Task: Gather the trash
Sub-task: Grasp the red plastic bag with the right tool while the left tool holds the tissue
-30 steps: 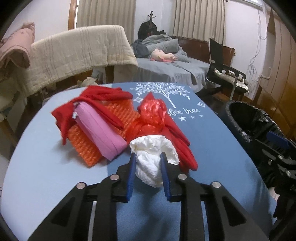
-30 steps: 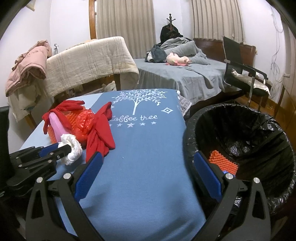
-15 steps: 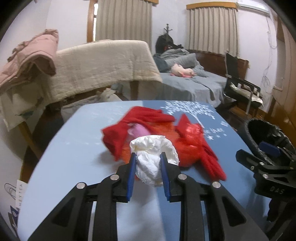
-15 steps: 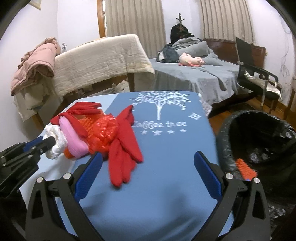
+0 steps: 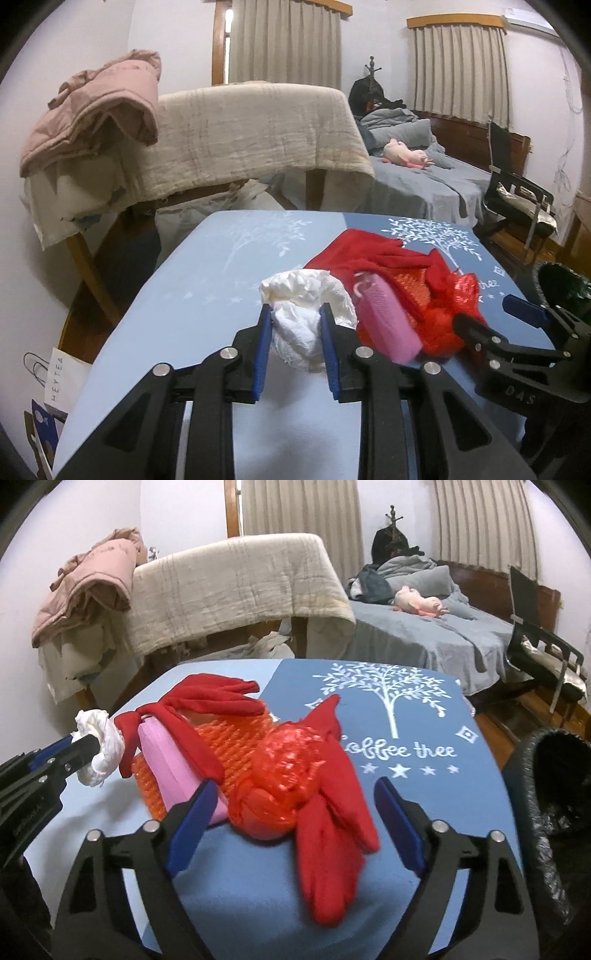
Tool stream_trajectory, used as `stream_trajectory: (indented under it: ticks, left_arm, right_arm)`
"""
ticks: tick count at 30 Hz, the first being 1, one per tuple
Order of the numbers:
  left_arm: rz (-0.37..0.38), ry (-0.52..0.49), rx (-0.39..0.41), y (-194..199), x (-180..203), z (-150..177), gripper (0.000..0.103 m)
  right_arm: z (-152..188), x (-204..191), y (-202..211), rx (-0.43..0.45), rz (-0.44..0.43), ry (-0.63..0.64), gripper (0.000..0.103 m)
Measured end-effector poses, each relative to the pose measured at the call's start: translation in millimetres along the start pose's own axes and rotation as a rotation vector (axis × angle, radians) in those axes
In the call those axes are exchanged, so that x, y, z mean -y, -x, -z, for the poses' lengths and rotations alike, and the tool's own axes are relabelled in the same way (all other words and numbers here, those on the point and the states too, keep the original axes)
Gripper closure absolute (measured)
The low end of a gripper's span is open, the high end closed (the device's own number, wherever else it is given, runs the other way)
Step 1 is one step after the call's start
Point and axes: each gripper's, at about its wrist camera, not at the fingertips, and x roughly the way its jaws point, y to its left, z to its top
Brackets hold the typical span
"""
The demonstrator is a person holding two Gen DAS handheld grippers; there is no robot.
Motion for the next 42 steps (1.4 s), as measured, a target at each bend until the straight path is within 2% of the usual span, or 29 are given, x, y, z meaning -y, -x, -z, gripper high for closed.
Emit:
stream_trajectory:
  ticks: [1,4,6,10,15,27,35,37,39,42]
  left_arm:
    - [0.000,0.006,-0.005,-1.6,-1.7,1.3,0.077]
    - [-0.001,0.012,-0.013,-4.6,-4.9,4.3,0.077]
    - [0.000,0.016,-0.017,-5.6,-6.7,6.2,0.077]
    - [0.001,0.020,-0.022,-7.0,-7.7,7.4,0.077]
    - [-0.002,0.010,-0.011,-4.2,-6.3,6.5,0.077]
    - [0.044,-0.028,0.041,20.9,19.2,-6.2,0.077]
    - [0.113,-0.074,0.015,23.5,50.2,1.3,0.077]
    - [0.124,-0.083,0.004,21.8,55.9,5.1,0.077]
    - [0.132,-0.093,-0.005,20.1,60.0,8.0,0.077]
    - [0.137,-0.102,-0.014,17.8,63.2,11.6,0.077]
  right_arm:
    - [-0.8,-1.6,-2.9,-0.004,-0.002,0.002,0.025]
    - [-2.3,-7.5,-13.9,-0.040,-0.019,0.019,0.040]
    - [-1.1,-10.4,-20.6,-0.075,-0.043,0.033,0.061]
    - [-1.3,-10.5,-23.0,-0.089,-0.062,0.029,0.066]
    - [-1.4,-6.3,-13.1,-0.049,-0.071,0.007,0.068]
    - [2.9,20.5,31.8,0.001,-0.082,-0.045,0.067]
    - [21.5,41.3,42.3,-0.036,-0.013,-0.046,0.063]
    - [26.2,48.1,40.9,-0.054,0.000,-0.054,0.059]
    - [29.0,52.2,39.6,-0.063,0.018,-0.058,0.042]
    - [31.6,58.6,42.1,-0.058,0.059,-0.067,0.029]
